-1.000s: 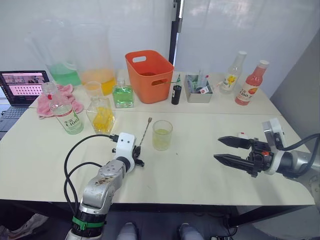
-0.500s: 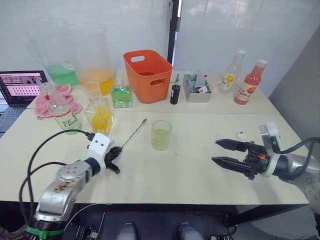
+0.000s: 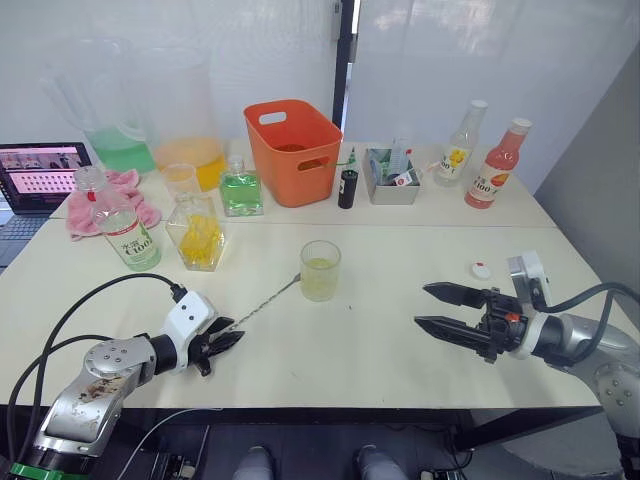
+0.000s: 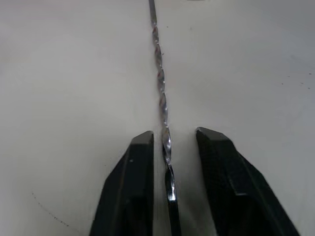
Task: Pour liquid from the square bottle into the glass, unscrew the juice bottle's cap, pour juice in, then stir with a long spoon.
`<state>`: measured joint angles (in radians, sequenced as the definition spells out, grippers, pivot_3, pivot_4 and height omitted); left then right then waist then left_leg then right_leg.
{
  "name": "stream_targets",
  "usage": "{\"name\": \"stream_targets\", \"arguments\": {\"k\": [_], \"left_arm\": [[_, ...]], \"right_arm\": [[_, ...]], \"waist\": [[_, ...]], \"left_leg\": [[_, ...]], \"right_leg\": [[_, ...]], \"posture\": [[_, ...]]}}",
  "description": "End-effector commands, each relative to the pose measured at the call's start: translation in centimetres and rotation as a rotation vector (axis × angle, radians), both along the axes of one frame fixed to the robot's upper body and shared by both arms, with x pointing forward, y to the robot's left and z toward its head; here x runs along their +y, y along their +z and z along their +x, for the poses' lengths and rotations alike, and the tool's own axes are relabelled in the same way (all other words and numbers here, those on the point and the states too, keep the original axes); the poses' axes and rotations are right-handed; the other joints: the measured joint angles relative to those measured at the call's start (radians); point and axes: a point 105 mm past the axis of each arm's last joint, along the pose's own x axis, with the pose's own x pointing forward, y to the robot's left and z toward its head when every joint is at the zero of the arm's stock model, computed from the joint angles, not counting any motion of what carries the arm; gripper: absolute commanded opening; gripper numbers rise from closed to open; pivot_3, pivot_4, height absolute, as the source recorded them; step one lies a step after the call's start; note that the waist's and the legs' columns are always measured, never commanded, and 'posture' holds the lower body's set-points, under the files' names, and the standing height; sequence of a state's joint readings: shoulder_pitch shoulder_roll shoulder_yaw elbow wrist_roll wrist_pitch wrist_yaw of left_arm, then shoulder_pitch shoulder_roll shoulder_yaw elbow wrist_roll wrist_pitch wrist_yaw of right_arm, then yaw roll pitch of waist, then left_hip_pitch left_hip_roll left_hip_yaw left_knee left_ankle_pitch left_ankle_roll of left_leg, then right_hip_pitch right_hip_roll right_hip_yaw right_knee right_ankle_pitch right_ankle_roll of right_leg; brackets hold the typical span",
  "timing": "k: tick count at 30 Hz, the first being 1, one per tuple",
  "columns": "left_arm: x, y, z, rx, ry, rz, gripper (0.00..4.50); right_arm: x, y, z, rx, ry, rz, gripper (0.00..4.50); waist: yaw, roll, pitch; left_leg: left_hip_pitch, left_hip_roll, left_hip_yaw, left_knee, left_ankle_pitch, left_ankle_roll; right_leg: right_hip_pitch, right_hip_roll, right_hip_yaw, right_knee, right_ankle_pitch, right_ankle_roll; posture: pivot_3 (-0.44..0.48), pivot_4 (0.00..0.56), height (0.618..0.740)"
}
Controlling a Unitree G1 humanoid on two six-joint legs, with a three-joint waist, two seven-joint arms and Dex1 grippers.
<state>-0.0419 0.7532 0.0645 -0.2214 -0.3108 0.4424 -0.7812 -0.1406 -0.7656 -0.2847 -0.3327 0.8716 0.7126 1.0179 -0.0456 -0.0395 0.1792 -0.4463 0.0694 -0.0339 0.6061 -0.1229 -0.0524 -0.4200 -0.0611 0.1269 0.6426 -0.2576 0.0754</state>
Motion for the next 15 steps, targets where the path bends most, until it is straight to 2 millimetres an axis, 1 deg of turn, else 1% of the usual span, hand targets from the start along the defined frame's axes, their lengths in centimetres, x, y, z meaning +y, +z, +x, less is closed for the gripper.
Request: {"name": "stream_targets", "arguments": {"k": [1,3,6,9,13,15], "left_arm": [[0.3,0.0,0.0,0.012,0.022,0.018,2.99],[0.1,-0.1,0.0,0.017,0.019,0.034,3.62],[0.1,-0.4,-0.2,0.029,0.006,0.078,3.62],[0.2,-1.1,-0.3,0.081,-0.008,0.134,3.62],[-0.4,-1.9,-0.5,0.161,-0.02,0.152,3.62],[-0.6,-2.5,-0.5,0.2,-0.017,0.159,3.06]], "right_arm": [[0.1,1.1,0.2,-0.066,0.002,0.001,4.5],[0.3,1.1,0.2,-0.07,0.005,0.002,4.5],[0.4,1.0,0.2,-0.074,0.008,0.003,4.5],[0.6,1.1,0.2,-0.081,0.011,0.004,4.5],[0.7,1.3,0.3,-0.094,0.01,0.003,4.5],[0.7,1.4,0.6,-0.111,-0.006,0.001,4.5]], "waist": [[0.0,0.0,0.0],[0.001,0.0,0.0],[0.001,0.0,0.0],[0.001,0.0,0.0],[0.001,0.002,-0.001],[0.001,0.004,-0.003]], "left_leg": [[0.0,0.0,0.0,0.0,0.0,0.0],[0.0,0.0,0.0,0.0,0.0,0.0],[0.0,0.0,0.0,0.0,0.0,0.0],[0.0,0.0,0.0,0.0,0.0,0.0],[0.0,0.0,0.0,0.0,0.0,0.0],[0.001,0.0,0.0,0.0,0.0,0.0]], "right_leg": [[0.0,0.0,0.0,0.0,0.0,0.0],[0.0,0.0,0.0,0.0,0.0,0.0],[0.0,0.0,0.0,0.0,0.0,0.0],[0.0,0.0,0.0,0.0,0.0,0.0],[0.0,0.0,0.0,0.0,0.0,0.0],[0.001,0.0,0.0,0.0,0.0,0.0]], "posture": [[0.0,0.15,0.725],[0.0,0.15,0.725],[0.0,0.15,0.725],[0.0,0.15,0.725],[0.0,0.15,0.725],[0.0,0.15,0.725]]}}
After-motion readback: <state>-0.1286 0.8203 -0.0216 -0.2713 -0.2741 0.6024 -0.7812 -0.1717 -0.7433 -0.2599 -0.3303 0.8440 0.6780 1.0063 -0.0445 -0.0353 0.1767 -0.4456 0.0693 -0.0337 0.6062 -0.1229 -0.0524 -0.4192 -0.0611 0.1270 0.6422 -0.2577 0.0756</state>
